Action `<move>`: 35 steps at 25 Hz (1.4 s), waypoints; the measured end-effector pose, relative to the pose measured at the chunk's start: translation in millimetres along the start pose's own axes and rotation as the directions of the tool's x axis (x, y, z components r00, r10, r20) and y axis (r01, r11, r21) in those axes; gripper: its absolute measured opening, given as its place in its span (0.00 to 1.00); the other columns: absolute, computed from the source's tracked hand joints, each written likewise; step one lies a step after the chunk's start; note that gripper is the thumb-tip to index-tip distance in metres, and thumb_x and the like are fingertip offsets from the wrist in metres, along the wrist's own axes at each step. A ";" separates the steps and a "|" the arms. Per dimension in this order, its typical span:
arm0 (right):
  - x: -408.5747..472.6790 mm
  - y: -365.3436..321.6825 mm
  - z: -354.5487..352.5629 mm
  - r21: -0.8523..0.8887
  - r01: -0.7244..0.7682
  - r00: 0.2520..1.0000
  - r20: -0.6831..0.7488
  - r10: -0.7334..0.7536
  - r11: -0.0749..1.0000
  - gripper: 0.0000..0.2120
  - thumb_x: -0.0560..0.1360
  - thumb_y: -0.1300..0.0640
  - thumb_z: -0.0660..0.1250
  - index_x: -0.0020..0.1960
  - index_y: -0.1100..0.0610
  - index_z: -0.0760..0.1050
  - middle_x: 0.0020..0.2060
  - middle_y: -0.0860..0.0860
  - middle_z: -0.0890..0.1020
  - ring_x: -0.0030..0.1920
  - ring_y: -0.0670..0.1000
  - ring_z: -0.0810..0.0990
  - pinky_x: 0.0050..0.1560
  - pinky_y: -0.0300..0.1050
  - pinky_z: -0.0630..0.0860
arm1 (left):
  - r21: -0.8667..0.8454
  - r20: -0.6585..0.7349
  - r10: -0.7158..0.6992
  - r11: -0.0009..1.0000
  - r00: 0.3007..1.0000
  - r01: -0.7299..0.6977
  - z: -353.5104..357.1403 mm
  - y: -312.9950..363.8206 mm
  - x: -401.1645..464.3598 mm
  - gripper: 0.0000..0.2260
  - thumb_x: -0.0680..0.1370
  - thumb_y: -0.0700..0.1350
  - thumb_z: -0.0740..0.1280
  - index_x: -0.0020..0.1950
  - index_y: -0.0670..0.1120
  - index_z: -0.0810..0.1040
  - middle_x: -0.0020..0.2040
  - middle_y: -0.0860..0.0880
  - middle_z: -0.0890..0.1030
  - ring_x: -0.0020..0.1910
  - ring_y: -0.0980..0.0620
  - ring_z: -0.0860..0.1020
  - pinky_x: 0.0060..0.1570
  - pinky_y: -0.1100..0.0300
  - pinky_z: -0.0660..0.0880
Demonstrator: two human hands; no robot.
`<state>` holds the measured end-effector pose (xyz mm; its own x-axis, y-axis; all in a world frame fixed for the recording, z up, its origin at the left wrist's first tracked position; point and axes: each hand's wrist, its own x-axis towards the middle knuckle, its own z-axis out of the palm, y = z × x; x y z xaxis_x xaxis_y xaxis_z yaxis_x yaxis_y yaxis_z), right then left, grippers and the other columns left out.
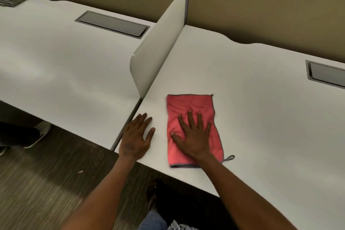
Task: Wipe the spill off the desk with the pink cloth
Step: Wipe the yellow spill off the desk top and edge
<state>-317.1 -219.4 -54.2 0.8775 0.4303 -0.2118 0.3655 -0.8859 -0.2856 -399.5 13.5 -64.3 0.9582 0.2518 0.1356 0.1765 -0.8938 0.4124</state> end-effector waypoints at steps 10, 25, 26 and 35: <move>21.2 -38.5 7.0 -0.105 0.132 0.991 0.036 -0.129 0.986 0.35 0.77 0.23 0.41 0.80 0.30 0.35 0.84 0.45 0.36 0.83 0.58 0.33 0.75 0.70 0.27 | -0.063 0.011 0.042 0.997 0.999 -0.042 -2.8 0.6 -2.1 0.27 0.82 0.62 0.57 0.79 0.52 0.68 0.79 0.50 0.67 0.80 0.52 0.60 0.77 0.46 0.62; -32.9 -82.9 41.9 -0.117 0.154 0.984 -0.068 -0.163 0.981 0.35 0.78 0.24 0.48 0.82 0.30 0.43 0.85 0.43 0.44 0.84 0.54 0.37 0.79 0.72 0.42 | -0.374 -0.029 -0.050 0.927 0.998 0.035 -15.3 -7.7 -5.2 0.36 0.79 0.70 0.54 0.83 0.58 0.47 0.84 0.52 0.49 0.83 0.52 0.45 0.80 0.49 0.52; -36.1 -75.3 39.0 -0.101 0.084 0.992 -0.086 -0.093 0.991 0.35 0.77 0.23 0.46 0.81 0.29 0.42 0.84 0.42 0.43 0.84 0.54 0.37 0.80 0.70 0.40 | -0.330 -0.017 -0.033 0.944 0.999 0.026 -14.4 -7.5 -4.6 0.36 0.80 0.69 0.55 0.83 0.57 0.49 0.84 0.51 0.49 0.83 0.51 0.44 0.80 0.49 0.51; 53.3 -86.2 11.0 -0.045 -0.128 0.990 -0.069 0.124 0.991 0.40 0.75 0.27 0.49 0.80 0.32 0.33 0.83 0.46 0.36 0.83 0.58 0.32 0.75 0.72 0.26 | -0.288 0.074 0.076 0.956 0.994 -0.052 0.0 33.6 81.3 0.31 0.82 0.61 0.54 0.82 0.48 0.59 0.83 0.48 0.57 0.83 0.54 0.49 0.81 0.53 0.53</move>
<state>-305.2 -118.2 -51.1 0.9355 0.3038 -0.1805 0.2643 -0.9405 -0.2135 -315.7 3.9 -39.4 0.9829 0.1549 0.0999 0.0541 -0.7605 0.6471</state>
